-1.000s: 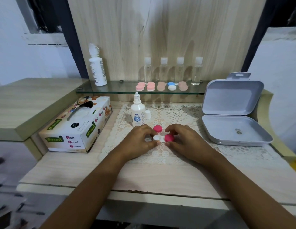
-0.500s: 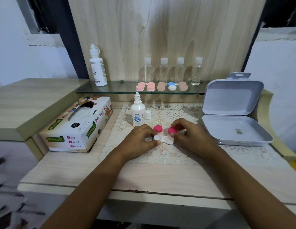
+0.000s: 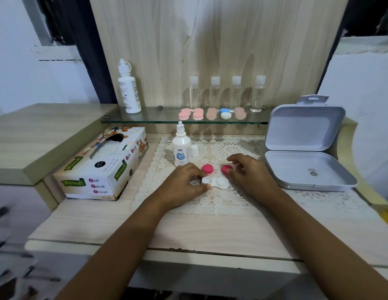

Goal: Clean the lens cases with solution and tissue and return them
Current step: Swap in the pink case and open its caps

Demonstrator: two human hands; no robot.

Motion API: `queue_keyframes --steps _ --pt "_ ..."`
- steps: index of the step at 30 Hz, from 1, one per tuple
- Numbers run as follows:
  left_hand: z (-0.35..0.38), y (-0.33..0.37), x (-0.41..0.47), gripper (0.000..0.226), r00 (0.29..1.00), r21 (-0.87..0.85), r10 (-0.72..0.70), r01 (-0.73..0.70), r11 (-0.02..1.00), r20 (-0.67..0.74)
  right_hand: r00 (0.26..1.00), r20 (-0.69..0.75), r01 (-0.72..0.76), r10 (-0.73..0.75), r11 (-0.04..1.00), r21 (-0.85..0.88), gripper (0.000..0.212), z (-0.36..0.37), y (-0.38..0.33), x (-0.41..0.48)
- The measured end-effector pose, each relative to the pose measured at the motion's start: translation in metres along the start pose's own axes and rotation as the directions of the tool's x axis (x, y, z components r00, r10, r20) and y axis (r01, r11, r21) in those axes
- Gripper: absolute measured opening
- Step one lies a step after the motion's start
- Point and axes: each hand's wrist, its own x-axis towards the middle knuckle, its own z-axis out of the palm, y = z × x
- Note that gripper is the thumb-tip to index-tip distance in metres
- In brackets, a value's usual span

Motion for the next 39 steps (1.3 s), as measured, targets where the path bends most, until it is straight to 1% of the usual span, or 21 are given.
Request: queue_keyframes --steps 1,3,5,8,10,13,18,22,27,31,35,39 --pt "0.0 0.0 0.0 0.028 1.0 -0.002 0.004 -0.004 1.0 -0.001 1.0 -0.015 -0.009 0.01 1.0 0.016 0.032 -0.002 -0.001 -0.002" --pt "0.0 0.0 -0.001 0.029 1.0 0.0 0.012 -0.012 1.0 -0.001 0.999 -0.034 0.018 -0.018 1.0 0.002 0.028 -0.005 -0.003 -0.006" --pt "0.001 -0.001 -0.001 0.03 1.0 0.002 0.016 -0.016 1.0 -0.003 0.998 0.015 0.057 -0.057 0.998 -0.01 0.026 -0.006 -0.006 -0.013" --pt "0.001 -0.001 -0.001 0.031 1.0 0.005 0.012 -0.012 1.0 -0.001 0.987 0.129 0.101 -0.096 0.994 -0.034 0.038 -0.003 -0.008 -0.02" --pt "0.002 -0.002 -0.001 0.03 1.0 -0.001 0.016 -0.016 1.0 -0.004 0.983 0.151 0.119 -0.108 0.991 -0.065 0.041 0.0 -0.008 -0.021" --pt "0.002 -0.003 -0.001 0.029 1.0 -0.002 0.024 -0.024 1.0 -0.006 0.982 0.157 0.122 -0.107 0.988 -0.09 0.037 0.001 -0.008 -0.02" --pt "0.006 -0.003 -0.002 0.039 0.998 0.07 0.062 -0.062 0.996 0.01 0.989 0.097 0.119 -0.111 0.99 -0.081 0.03 -0.001 -0.009 -0.019" --pt "0.008 -0.001 -0.003 0.045 0.998 0.166 0.038 -0.044 0.985 0.041 0.995 0.061 0.084 -0.084 0.996 0.001 0.028 -0.007 -0.013 -0.019" --pt "0.008 0.0 -0.003 0.051 0.998 0.235 -0.007 -0.006 0.972 0.055 0.999 0.02 0.048 -0.049 0.998 0.027 0.025 -0.023 -0.016 -0.017" --pt "0.008 -0.001 -0.003 0.054 0.997 0.242 -0.032 0.015 0.97 0.067 0.998 -0.023 0.066 -0.066 0.998 -0.014 0.025 -0.048 -0.015 -0.017" --pt "0.008 0.001 -0.003 0.054 0.997 0.236 -0.042 0.024 0.972 0.071 0.996 -0.076 0.032 -0.042 0.991 -0.128 0.029 -0.077 0.002 -0.02" --pt "0.008 0.0 -0.002 0.054 0.997 0.231 -0.037 0.021 0.973 0.068 0.985 -0.165 0.024 -0.06 0.977 -0.212 0.026 -0.102 0.026 -0.026"
